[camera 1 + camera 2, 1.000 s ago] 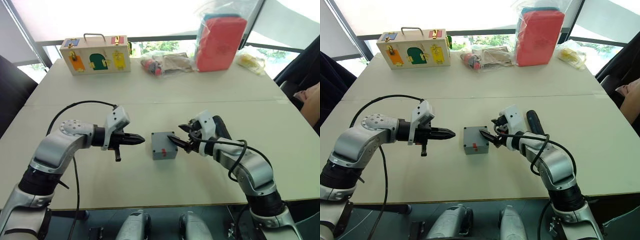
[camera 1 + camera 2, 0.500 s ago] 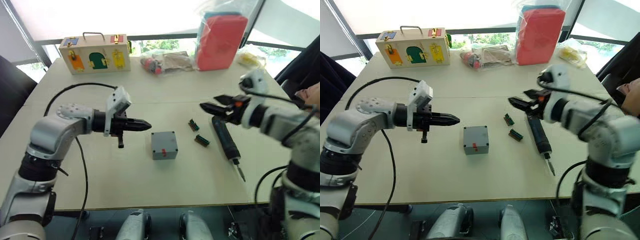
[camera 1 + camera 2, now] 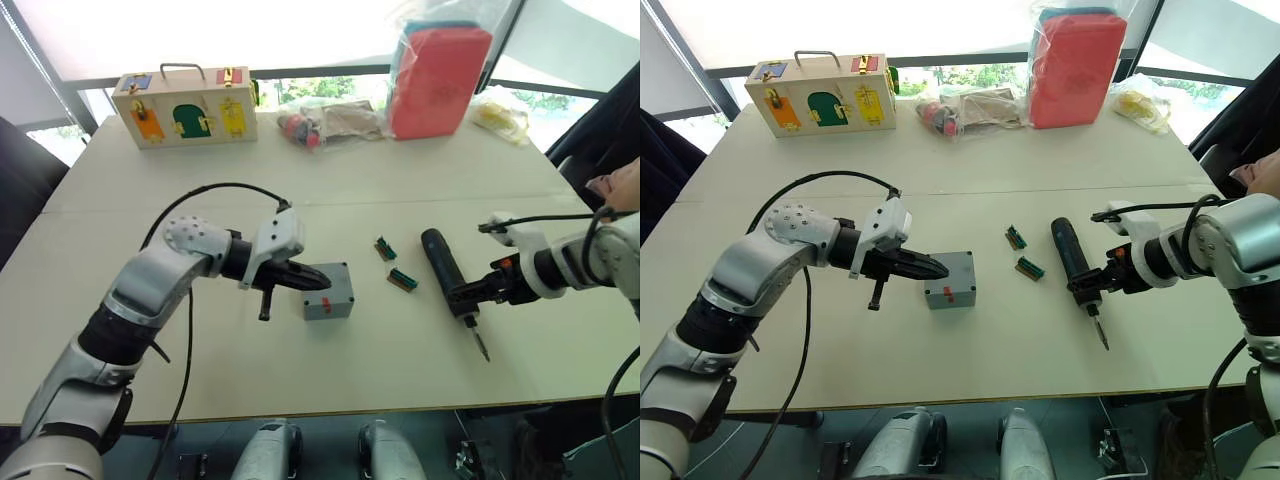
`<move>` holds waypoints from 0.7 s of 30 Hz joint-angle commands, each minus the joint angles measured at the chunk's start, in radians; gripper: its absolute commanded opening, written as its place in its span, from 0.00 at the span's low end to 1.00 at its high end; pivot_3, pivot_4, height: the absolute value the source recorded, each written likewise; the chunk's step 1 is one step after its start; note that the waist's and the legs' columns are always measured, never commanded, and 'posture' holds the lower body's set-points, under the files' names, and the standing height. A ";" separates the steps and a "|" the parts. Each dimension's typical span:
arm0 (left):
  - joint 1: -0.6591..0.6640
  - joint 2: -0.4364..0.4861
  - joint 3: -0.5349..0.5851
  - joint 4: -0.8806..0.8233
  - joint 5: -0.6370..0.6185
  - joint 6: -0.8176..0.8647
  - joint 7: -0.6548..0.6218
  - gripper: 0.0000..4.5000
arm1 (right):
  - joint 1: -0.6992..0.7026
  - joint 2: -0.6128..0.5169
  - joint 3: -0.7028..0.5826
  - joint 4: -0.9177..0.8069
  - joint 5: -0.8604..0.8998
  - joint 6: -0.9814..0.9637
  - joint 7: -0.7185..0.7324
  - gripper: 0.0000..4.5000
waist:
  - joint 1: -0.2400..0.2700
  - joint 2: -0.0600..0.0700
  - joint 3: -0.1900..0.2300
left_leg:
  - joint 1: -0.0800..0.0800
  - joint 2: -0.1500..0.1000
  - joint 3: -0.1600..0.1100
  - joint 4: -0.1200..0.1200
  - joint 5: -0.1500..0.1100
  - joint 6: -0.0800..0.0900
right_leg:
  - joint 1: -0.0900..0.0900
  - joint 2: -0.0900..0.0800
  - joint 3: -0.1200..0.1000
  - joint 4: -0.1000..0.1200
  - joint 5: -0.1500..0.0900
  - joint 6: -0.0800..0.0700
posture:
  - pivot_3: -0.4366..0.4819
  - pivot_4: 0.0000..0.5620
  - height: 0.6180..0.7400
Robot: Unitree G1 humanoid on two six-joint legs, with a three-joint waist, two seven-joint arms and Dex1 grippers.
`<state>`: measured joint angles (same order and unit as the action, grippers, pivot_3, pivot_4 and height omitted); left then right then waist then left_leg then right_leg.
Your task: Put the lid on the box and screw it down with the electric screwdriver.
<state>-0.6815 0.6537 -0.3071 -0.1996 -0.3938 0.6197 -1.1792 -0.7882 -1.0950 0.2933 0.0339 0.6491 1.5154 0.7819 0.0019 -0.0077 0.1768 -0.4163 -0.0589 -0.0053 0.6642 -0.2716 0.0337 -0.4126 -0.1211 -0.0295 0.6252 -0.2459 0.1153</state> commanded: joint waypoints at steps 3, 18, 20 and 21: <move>0.018 -0.010 0.011 -0.038 0.023 -0.010 0.039 0.00 | -0.103 0.027 0.124 0.158 -0.110 -0.090 0.092 0.98 | 0.001 0.000 0.000 | -0.003 0.000 0.000 0.002 0.000 0.000 | -0.002 0.001 0.000 0.001 0.000 0.000 | 0.48 0.27 1.00; 0.100 -0.047 0.028 -0.080 0.034 0.003 0.147 0.00 | -0.147 0.046 0.470 0.181 -0.342 -0.153 0.323 0.43 | 0.012 -0.002 -0.001 | -0.004 0.000 -0.002 0.004 0.001 -0.001 | -0.003 0.003 -0.002 0.003 0.001 0.000 | 0.48 0.27 1.00; 0.099 -0.050 0.027 -0.072 0.035 -0.001 0.153 0.00 | -0.134 0.042 0.463 0.173 -0.355 -0.143 0.323 0.42 | 0.013 -0.002 -0.001 | -0.004 0.000 -0.003 0.004 0.001 -0.001 | -0.002 0.002 -0.002 0.003 0.001 0.000 | 0.48 0.27 1.00; 0.098 -0.052 0.027 -0.066 0.037 -0.005 0.154 0.00 | -0.131 0.044 0.453 0.178 -0.363 -0.142 0.319 0.42 | 0.012 -0.002 -0.001 | -0.004 0.000 -0.003 0.004 0.001 -0.001 | -0.002 0.002 -0.002 0.003 0.001 0.000 | 0.48 0.27 1.00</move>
<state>-0.5787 0.6049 -0.2999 -0.2409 -0.3582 0.6251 -1.0309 -0.9646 -1.0500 0.7077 0.2080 0.2810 1.3414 1.0780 0.0144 -0.0100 0.1754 -0.4198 -0.0592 -0.0082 0.6678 -0.2710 0.0322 -0.4143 -0.1186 -0.0320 0.6281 -0.2454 0.1152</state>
